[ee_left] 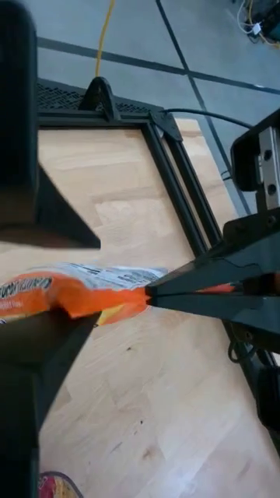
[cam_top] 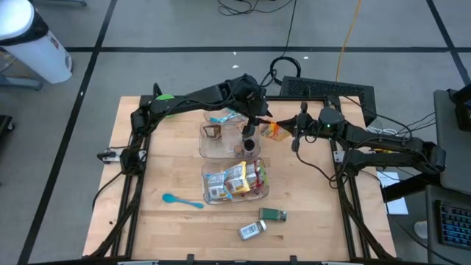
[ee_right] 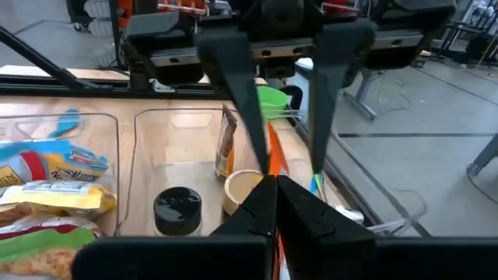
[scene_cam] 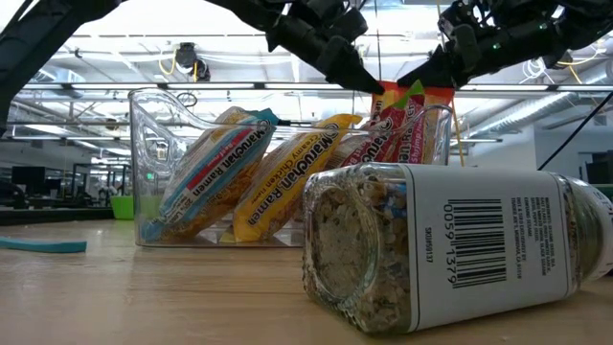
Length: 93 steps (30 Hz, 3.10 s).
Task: Pick & Place Food Item
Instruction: Put the orange noodle pack into the bottom transparent bin
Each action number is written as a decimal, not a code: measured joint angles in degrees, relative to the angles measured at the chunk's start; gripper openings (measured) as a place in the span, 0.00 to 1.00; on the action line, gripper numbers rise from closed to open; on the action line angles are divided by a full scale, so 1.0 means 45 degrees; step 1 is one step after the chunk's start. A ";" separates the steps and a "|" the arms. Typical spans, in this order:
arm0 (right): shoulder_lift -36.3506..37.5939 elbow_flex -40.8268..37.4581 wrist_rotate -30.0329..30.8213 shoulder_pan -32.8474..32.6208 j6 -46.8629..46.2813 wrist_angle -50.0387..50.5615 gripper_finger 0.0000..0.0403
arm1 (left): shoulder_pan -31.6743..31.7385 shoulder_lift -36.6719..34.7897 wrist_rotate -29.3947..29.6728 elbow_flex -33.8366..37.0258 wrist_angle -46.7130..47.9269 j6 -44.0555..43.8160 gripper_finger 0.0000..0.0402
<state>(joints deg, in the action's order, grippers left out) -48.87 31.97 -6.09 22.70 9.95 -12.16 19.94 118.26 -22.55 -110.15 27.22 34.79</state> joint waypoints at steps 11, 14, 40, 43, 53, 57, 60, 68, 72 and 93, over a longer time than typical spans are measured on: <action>-0.0002 0.0000 0.0028 0.0015 -0.0383 0.0087 0.00 | -0.0049 -0.0005 0.0012 0.0000 0.0097 0.0796 0.01; 0.0002 0.0000 0.0306 0.0012 -0.0388 0.0075 0.03 | -0.0049 -0.0005 0.0025 0.0000 0.0146 0.0829 0.01; 0.0007 0.0000 0.3065 0.0040 0.0935 0.0841 0.49 | -0.0015 -0.0010 0.0787 0.0000 0.0523 0.1208 0.00; 0.0007 0.0000 0.3064 0.0049 0.1270 0.0854 0.49 | -0.0058 -0.0010 0.0743 0.0000 0.0727 0.1212 0.00; 0.0003 0.0000 0.1900 0.0528 0.0541 0.2070 0.49 | -0.0073 -0.0010 0.0743 0.0009 0.0680 0.1198 0.00; 0.0007 0.0000 0.1634 0.0666 0.0496 0.2351 0.47 | -0.0073 -0.0010 0.0743 0.0010 0.0593 0.1207 0.00; 0.0007 0.0000 0.1628 0.0690 0.0513 0.2380 0.44 | -0.0073 -0.0010 0.0748 0.0010 0.0593 0.1207 0.00; 0.0004 0.0000 0.1622 0.0690 0.0604 0.2537 0.21 | -0.0073 -0.0010 0.0760 0.0010 0.0563 0.1264 0.00; 0.0002 0.0000 0.1617 0.0690 0.0608 0.2627 0.04 | -0.0073 -0.0010 0.0792 0.0010 0.0441 0.1353 0.00; -0.0007 0.0000 0.1661 0.0690 0.0925 0.2482 0.00 | -0.0648 -0.0135 0.3703 0.0015 0.0342 0.0799 0.15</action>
<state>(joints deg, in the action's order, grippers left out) -48.90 31.97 1.39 25.80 14.12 -0.99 17.03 117.65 -5.88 -110.08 28.76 38.39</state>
